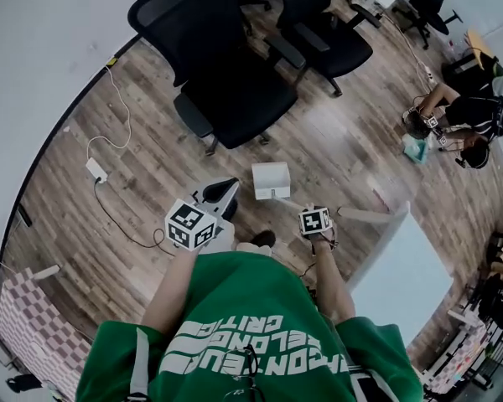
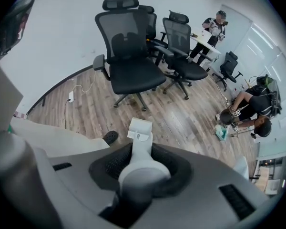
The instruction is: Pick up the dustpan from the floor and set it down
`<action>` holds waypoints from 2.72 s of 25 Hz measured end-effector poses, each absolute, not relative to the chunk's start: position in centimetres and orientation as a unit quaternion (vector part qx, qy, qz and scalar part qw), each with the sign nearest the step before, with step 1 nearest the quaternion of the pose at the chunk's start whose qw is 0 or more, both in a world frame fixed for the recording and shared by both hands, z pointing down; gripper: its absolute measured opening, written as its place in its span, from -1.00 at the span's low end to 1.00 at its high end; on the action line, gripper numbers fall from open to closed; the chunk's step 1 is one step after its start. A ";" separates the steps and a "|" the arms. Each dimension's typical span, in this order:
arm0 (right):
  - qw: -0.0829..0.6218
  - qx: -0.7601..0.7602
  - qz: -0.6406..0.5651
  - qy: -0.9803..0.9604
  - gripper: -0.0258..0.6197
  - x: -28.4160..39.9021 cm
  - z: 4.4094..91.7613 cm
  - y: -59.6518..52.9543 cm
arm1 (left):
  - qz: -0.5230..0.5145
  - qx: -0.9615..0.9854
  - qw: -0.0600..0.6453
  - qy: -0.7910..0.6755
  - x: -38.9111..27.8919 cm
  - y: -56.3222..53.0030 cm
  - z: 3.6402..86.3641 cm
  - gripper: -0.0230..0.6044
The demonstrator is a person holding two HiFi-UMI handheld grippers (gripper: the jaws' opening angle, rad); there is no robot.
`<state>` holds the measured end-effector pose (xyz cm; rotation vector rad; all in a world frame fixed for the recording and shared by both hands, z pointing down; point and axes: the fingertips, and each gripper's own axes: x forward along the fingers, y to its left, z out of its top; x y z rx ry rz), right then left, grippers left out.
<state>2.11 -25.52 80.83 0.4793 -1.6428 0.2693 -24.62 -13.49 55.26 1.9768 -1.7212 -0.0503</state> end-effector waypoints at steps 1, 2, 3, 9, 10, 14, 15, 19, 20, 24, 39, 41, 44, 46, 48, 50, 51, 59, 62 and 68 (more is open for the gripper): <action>0.652 0.208 0.117 -0.720 -0.55 1.6 81.2 -25.6 | -0.018 0.726 0.258 -0.637 -24.9 -13.2 55.4 -0.92; 0.652 0.204 0.115 -0.721 -0.55 1.1 81.7 -25.8 | -0.019 0.723 0.259 -0.640 -25.2 -12.9 55.5 -0.92; 0.653 0.200 0.113 -0.722 -0.55 0.6 82.2 -25.9 | -0.019 0.720 0.260 -0.643 -25.6 -12.5 55.6 -0.92; 0.670 0.187 0.101 -0.711 -0.55 -2.0 84.0 -26.5 | -0.015 0.713 0.269 -0.647 -27.6 -10.9 55.8 -0.92; 0.674 0.186 0.103 -0.708 -0.55 -2.4 84.3 -26.5 | -0.013 0.713 0.270 -0.647 -27.9 -10.7 55.9 -0.92; 0.684 0.183 0.106 -0.699 -0.55 -3.8 85.7 -26.4 | -0.006 0.714 0.276 -0.643 -29.1 -10.1 56.3 -0.92; 0.686 0.184 0.102 -0.697 -0.55 -3.9 86.0 -26.5 | -0.005 0.716 0.277 -0.641 -29.3 -10.1 56.4 -0.92; 0.693 0.186 0.087 -0.692 -0.54 -4.8 86.3 -26.9 | -0.007 0.723 0.283 -0.631 -30.3 -10.5 56.8 -0.92; 0.693 0.185 0.088 -0.691 -0.54 -5.0 86.3 -26.9 | -0.008 0.726 0.285 -0.626 -30.5 -10.7 57.0 -0.92; 0.687 0.191 0.103 -0.694 -0.53 -5.2 85.7 -26.6 | -0.004 0.748 0.285 -0.599 -30.7 -11.7 57.5 -0.92; 0.557 0.329 0.062 -0.760 -0.47 -3.0 71.0 -24.9 | -0.024 0.829 0.252 -0.498 -27.8 -15.8 55.8 -0.92; 0.526 0.352 0.051 -0.772 -0.47 -2.7 68.5 -23.7 | -0.025 0.833 0.248 -0.494 -26.7 -15.2 55.4 -0.92; 0.476 0.379 0.041 -0.792 -0.50 -1.6 64.8 -21.4 | -0.026 0.839 0.239 -0.487 -24.3 -14.0 54.8 -0.92; 0.439 0.399 0.038 -0.804 -0.70 -0.7 62.4 -19.4 | -0.023 0.845 0.231 -0.481 -22.3 -12.6 54.2 -0.92; 0.406 0.415 0.038 -0.813 -0.81 0.5 60.4 -16.9 | -0.018 0.850 0.225 -0.476 -20.3 -10.8 53.7 -0.92; 0.379 0.421 0.042 -0.823 -0.88 1.5 59.1 -14.1 | -0.013 0.853 0.221 -0.472 -18.3 -8.4 53.6 -0.92; 0.368 0.420 0.046 -0.828 -0.90 2.0 58.6 -12.6 | -0.010 0.855 0.221 -0.469 -17.2 -7.1 53.7 -0.92; 0.296 0.426 0.077 -0.852 -0.90 7.7 55.5 -1.3 | 0.013 0.867 0.217 -0.448 -8.4 3.4 54.0 -0.92; 0.281 0.434 0.084 -0.852 -0.90 10.6 54.5 2.7 | 0.020 0.871 0.215 -0.441 -5.4 7.0 53.8 -0.92; 0.262 0.453 0.103 -0.846 -0.90 15.6 53.6 9.0 | 0.024 0.877 0.212 -0.431 -1.3 12.2 53.3 -0.92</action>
